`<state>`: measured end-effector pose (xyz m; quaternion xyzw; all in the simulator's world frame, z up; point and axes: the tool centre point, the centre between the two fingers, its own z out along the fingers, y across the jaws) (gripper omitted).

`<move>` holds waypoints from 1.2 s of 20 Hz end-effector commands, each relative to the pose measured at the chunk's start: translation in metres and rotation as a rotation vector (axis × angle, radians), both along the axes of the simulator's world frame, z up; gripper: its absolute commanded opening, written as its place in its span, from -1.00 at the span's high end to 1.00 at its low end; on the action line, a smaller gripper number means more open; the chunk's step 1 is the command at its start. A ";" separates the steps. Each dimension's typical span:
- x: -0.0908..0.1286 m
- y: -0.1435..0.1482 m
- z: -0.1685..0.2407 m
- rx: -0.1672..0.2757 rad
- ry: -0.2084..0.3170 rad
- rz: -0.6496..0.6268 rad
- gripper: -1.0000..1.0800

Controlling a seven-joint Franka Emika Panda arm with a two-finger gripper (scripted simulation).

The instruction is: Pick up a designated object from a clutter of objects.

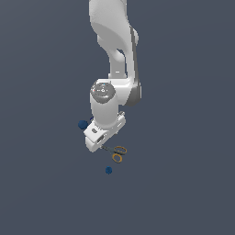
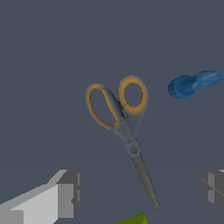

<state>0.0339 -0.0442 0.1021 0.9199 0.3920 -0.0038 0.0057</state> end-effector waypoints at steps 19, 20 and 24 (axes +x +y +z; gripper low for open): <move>-0.003 -0.002 -0.049 0.013 -0.001 0.150 -0.92; -0.003 -0.002 -0.052 0.013 -0.001 0.151 -0.92; -0.004 -0.002 -0.070 0.013 -0.001 0.152 -0.92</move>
